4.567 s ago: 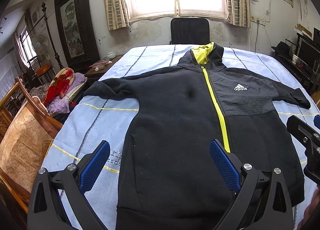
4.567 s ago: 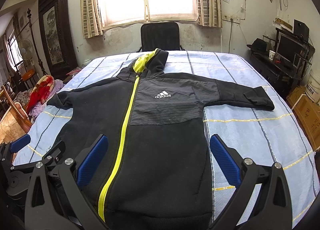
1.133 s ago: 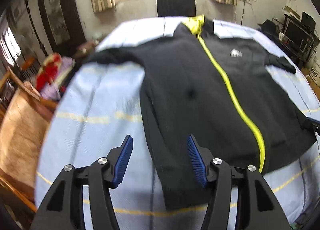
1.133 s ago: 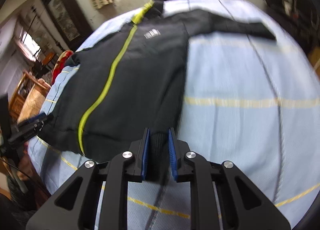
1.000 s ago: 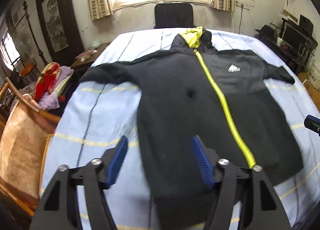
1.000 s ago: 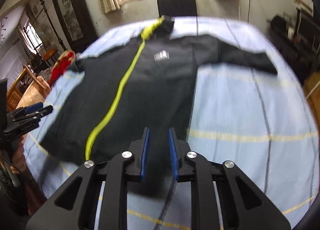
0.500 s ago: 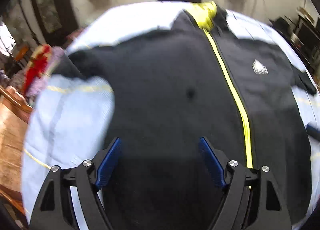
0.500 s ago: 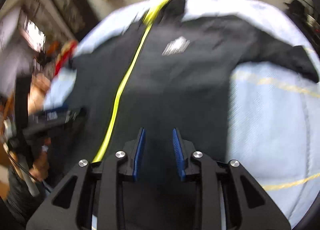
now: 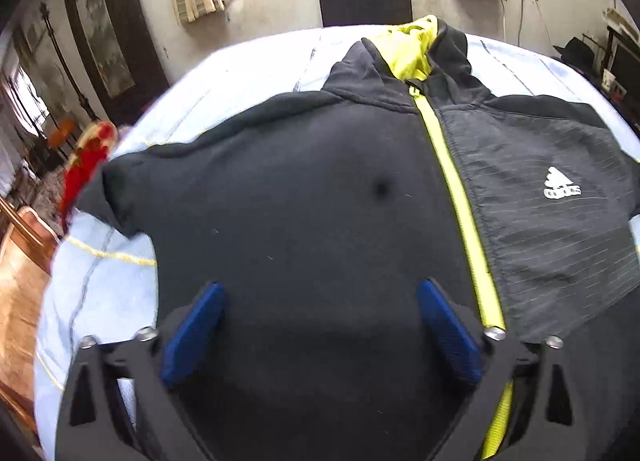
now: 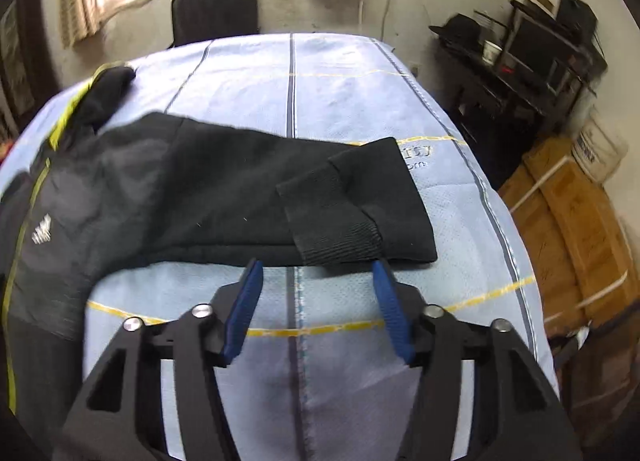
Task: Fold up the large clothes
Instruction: 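Carry the sleeve across the hoodie front with the right gripper and open it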
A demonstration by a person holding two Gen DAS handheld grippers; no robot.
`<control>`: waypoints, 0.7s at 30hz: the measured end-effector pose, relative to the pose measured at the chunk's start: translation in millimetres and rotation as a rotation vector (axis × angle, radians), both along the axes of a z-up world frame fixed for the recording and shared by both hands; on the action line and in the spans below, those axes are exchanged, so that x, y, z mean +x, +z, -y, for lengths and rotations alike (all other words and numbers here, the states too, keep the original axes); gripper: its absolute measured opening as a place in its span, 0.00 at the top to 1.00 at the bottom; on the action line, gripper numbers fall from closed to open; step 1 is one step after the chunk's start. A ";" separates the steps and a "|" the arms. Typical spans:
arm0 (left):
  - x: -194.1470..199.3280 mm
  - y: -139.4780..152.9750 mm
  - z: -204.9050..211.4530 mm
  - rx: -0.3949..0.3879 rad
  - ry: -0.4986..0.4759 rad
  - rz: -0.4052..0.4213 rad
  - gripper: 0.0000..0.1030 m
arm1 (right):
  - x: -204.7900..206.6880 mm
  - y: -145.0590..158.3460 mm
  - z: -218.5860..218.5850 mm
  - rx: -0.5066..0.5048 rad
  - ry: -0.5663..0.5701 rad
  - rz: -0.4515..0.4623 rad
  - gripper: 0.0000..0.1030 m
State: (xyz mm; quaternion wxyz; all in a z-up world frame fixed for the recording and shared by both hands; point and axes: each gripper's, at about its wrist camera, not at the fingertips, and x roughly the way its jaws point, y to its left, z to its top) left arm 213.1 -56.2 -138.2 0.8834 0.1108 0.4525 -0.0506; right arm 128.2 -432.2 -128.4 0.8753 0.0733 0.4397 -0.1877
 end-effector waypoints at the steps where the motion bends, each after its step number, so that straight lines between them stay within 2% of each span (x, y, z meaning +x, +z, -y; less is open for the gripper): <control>1: 2.2 -0.3 -4.7 -0.033 0.004 -0.016 0.03 | 2.7 -2.5 1.4 -0.050 -0.009 -0.004 0.45; 5: 8.8 -3.8 -12.9 -0.105 0.011 -0.052 0.03 | 9.3 -12.0 18.7 -0.131 -0.044 0.001 0.45; 7: 9.1 -4.5 -11.6 -0.104 0.011 -0.049 0.03 | 6.2 -7.8 24.3 -0.151 -0.049 0.026 0.45; 10: 8.7 -4.3 -9.7 -0.097 0.010 -0.043 0.03 | -0.4 0.6 32.9 -0.124 -0.059 0.078 0.46; 13: 11.6 -6.2 -9.6 -0.110 0.013 -0.047 0.03 | 4.2 0.1 44.7 -0.150 -0.095 0.057 0.46; 18: 13.4 -6.6 -11.7 -0.121 0.017 -0.049 0.03 | 13.3 -7.4 68.6 -0.065 -0.122 0.041 0.44; 21: 13.6 -6.7 -11.7 -0.121 0.017 -0.049 0.03 | 1.1 -1.1 91.5 0.086 -0.163 0.118 0.45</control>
